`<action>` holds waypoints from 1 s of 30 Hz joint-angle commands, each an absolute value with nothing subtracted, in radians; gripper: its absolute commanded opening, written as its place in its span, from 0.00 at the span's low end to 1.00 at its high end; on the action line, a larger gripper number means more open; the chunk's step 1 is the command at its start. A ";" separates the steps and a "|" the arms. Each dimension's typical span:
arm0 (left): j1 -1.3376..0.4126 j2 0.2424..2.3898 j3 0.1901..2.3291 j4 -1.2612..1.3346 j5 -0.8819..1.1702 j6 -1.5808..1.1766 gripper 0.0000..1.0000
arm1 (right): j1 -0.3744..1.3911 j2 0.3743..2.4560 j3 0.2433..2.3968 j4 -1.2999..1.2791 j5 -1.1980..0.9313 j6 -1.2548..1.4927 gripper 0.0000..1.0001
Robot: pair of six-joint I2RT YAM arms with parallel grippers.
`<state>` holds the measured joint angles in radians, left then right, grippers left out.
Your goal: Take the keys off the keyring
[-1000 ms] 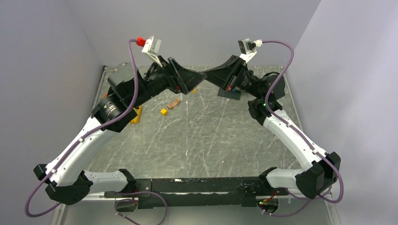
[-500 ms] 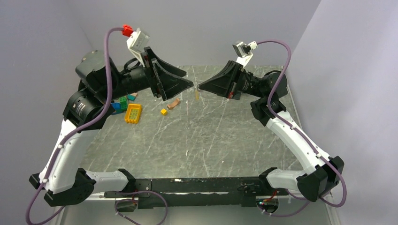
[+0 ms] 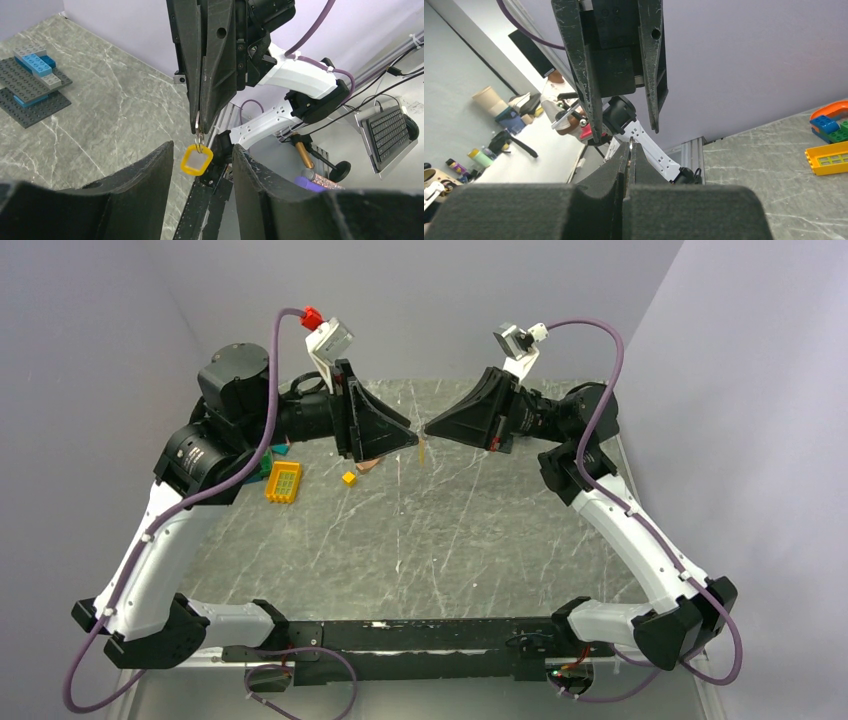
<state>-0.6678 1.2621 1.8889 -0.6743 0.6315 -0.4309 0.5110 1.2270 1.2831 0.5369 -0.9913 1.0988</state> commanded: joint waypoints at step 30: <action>-0.664 1.313 1.924 -0.625 0.702 -0.428 0.17 | 0.507 1.223 1.347 0.485 -1.030 1.043 0.00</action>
